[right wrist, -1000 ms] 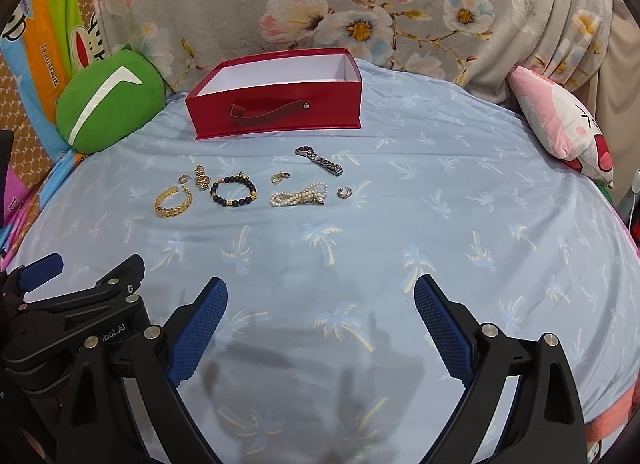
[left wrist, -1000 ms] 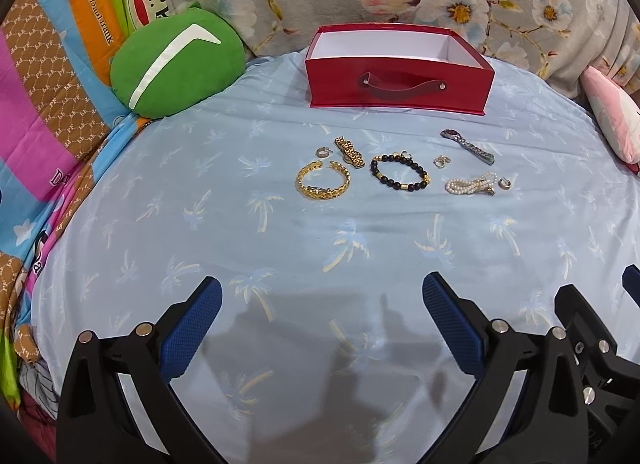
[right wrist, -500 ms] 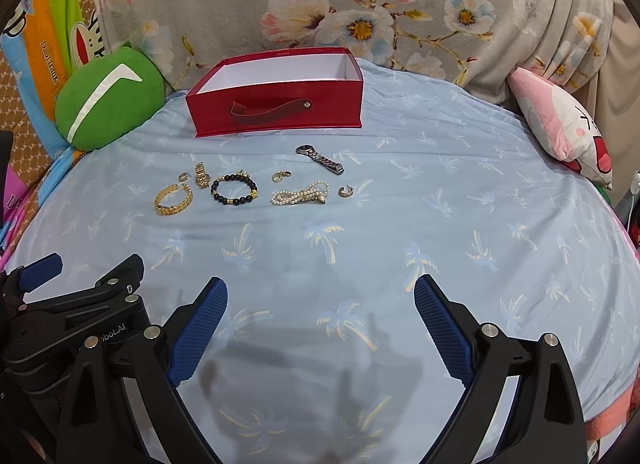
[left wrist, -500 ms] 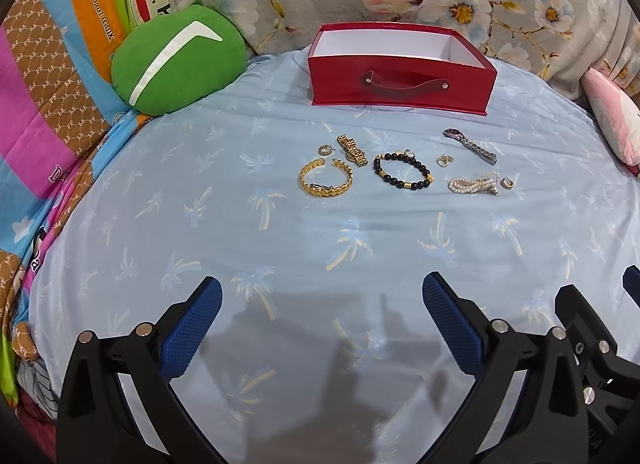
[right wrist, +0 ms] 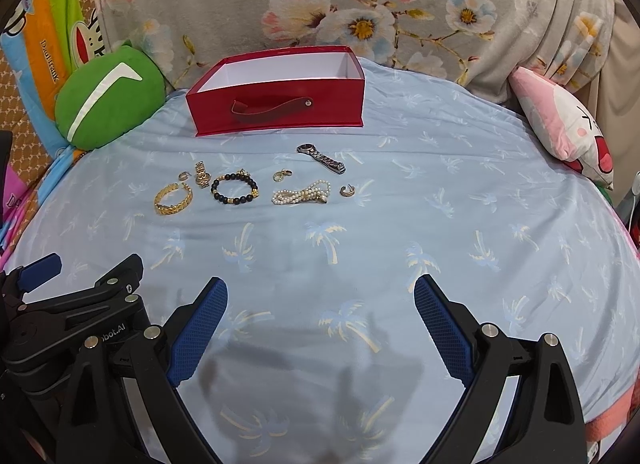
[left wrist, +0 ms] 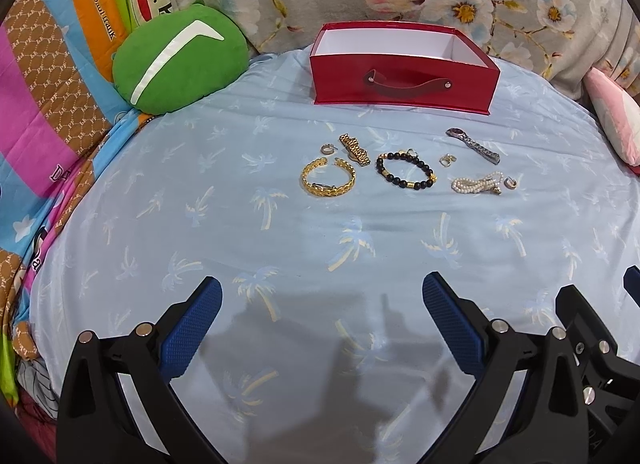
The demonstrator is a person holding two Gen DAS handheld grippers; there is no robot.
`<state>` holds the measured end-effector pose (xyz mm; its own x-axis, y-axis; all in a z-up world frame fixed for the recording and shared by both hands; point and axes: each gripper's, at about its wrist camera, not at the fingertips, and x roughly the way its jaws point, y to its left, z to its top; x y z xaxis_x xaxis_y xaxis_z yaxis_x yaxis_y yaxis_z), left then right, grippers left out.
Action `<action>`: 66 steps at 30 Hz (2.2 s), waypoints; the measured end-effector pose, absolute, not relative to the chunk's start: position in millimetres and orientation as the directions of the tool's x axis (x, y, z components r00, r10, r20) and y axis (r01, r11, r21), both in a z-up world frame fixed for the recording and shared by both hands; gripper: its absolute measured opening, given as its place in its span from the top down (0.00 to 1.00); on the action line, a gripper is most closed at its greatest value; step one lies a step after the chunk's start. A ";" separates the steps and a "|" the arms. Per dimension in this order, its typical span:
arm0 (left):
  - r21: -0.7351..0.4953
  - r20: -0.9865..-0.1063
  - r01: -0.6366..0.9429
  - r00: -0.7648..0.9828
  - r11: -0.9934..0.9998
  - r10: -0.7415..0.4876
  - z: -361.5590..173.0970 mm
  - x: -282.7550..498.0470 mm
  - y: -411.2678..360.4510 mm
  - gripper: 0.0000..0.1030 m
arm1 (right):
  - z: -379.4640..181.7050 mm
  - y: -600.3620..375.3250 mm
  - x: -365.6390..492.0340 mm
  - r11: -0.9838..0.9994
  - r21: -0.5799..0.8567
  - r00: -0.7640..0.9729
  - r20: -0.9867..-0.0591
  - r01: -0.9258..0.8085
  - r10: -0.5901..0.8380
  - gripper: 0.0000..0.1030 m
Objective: Organize jewelry
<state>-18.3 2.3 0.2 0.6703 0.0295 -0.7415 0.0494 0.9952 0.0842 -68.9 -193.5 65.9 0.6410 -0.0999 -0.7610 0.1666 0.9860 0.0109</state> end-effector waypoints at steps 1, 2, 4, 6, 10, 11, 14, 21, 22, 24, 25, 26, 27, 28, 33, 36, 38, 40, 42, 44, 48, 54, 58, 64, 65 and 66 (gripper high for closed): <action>0.084 -0.742 0.049 0.669 0.995 0.030 -0.4 -17.8 2.9 0.05 | 65.9 -193.4 -69.1 0.986 0.011 0.641 -0.761 0.166 -0.100 0.10; 0.084 -0.743 0.049 0.669 0.995 0.030 -0.9 -17.5 3.5 0.05 | 66.0 -193.5 -69.4 0.986 0.010 0.641 -0.761 0.166 -0.100 0.10; 0.086 -0.742 0.049 0.669 0.995 0.031 -1.7 -16.8 5.0 0.05 | 65.8 -193.3 -68.1 0.986 0.011 0.641 -0.761 0.166 -0.100 0.10; 0.085 -0.743 0.049 0.668 0.995 0.030 -2.5 -15.9 7.1 0.05 | 65.7 -193.3 -68.4 0.986 0.012 0.641 -0.761 0.166 -0.099 0.10; 0.087 -0.743 0.046 0.668 0.995 0.034 -3.1 -15.5 2.7 0.05 | 65.4 -193.1 -68.5 0.986 0.011 0.640 -0.762 0.165 -0.098 0.10; 0.087 -0.743 0.045 0.668 0.995 0.035 -3.6 -14.9 2.1 0.05 | 65.3 -193.2 -68.9 0.986 0.011 0.640 -0.762 0.164 -0.098 0.10; 0.088 -0.744 0.042 0.667 0.995 0.038 -5.2 -14.0 2.2 0.05 | 64.9 -193.0 -69.1 0.987 0.008 0.639 -0.763 0.163 -0.099 0.10; 0.085 -0.750 0.042 0.660 0.996 0.036 -7.6 -12.4 3.1 0.05 | 63.4 -192.8 -68.6 0.987 0.009 0.635 -0.766 0.163 -0.098 0.10; 0.084 -0.751 0.042 0.659 0.996 0.036 -8.2 -11.9 3.1 0.05 | 61.7 -191.2 -67.8 0.987 0.009 0.633 -0.768 0.163 -0.098 0.10; 0.085 -0.754 0.043 0.656 0.995 0.036 -9.7 -10.7 2.5 0.05 | 56.5 -187.1 -63.3 0.987 0.006 0.627 -0.773 0.161 -0.098 0.10; 0.085 -0.756 0.043 0.654 0.995 0.036 -10.5 -9.9 2.1 0.05 | 55.4 -186.9 -60.8 0.987 0.005 0.625 -0.775 0.161 -0.098 0.10; 0.084 -0.757 0.043 0.652 0.996 0.036 -11.4 -8.7 2.0 0.05 | 54.0 -187.0 -60.5 0.987 0.004 0.623 -0.776 0.160 -0.098 0.10; 0.083 -0.760 0.043 0.649 0.996 0.035 -12.6 -7.3 2.1 0.05 | 53.0 -187.3 -58.8 0.987 0.004 0.622 -0.777 0.158 -0.097 0.10; 0.083 -0.761 0.043 0.647 0.996 0.035 -13.4 -6.1 1.8 0.05 | 53.4 -188.5 -56.3 0.988 0.006 0.620 -0.779 0.156 -0.094 0.10; 0.072 -0.767 0.049 0.642 0.996 0.024 -17.6 1.7 3.2 0.05 | 50.5 -194.0 -45.9 0.989 0.017 0.621 -0.779 0.148 -0.080 0.10; 0.053 -0.769 0.035 0.639 0.998 0.019 -20.8 10.6 10.1 0.05 | 48.4 -199.4 -35.8 0.989 0.037 0.621 -0.781 0.144 -0.061 0.10; 0.027 -0.777 0.023 0.630 0.999 0.006 -23.2 17.3 16.4 0.05 | 46.2 -203.1 -27.0 0.989 0.045 0.618 -0.784 0.144 -0.054 0.10; -0.002 -0.783 0.010 0.621 1.000 -0.008 -25.1 26.1 24.2 0.05 | 43.4 -206.0 -18.8 0.988 0.052 0.616 -0.786 0.144 -0.048 0.10; -0.011 -0.783 -0.004 0.622 1.000 -0.006 -26.1 33.7 30.5 0.05 | 39.9 -209.6 -8.5 0.987 0.060 0.611 -0.791 0.147 -0.043 0.10; -0.006 -0.779 -0.022 0.627 1.000 0.009 -26.6 40.8 35.0 0.05 | 36.1 -211.5 2.8 0.987 0.067 0.607 -0.794 0.146 -0.036 0.10; 0.001 -0.779 -0.032 0.627 0.999 0.020 -28.8 60.1 39.0 0.05 | 24.5 -215.4 27.9 0.986 0.090 0.593 -0.805 0.143 -0.013 0.13; -0.007 -0.800 -0.022 0.600 1.000 0.008 -39.9 94.4 35.4 0.05 | 4.8 -221.3 63.9 0.980 0.129 0.561 -0.828 0.152 0.022 0.21; -0.029 -0.817 -0.019 0.576 0.999 -0.013 -50.3 113.2 31.0 0.05 | -5.2 -222.5 78.6 0.976 0.150 0.548 -0.836 0.157 0.040 0.26; -0.008 -0.817 0.003 0.576 1.000 -0.008 -60.3 132.9 17.0 0.05 | -16.2 -221.1 92.5 0.972 0.171 0.535 -0.843 0.161 0.060 0.30; -0.006 -0.819 0.007 0.573 1.000 -0.009 -62.3 136.0 15.1 0.05 | -17.4 -219.9 94.7 0.973 0.168 0.534 -0.844 0.160 0.058 0.31; -0.007 -0.820 0.010 0.572 1.000 -0.011 -63.7 138.0 14.3 0.05 | -18.2 -219.7 96.2 0.973 0.167 0.534 -0.843 0.160 0.057 0.33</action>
<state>138.0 14.3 -63.7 0.5721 -0.0115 -0.8201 0.0097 0.9999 -0.0072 96.2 -219.7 -18.2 0.5342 0.0571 -0.8434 0.1598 0.9729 0.1670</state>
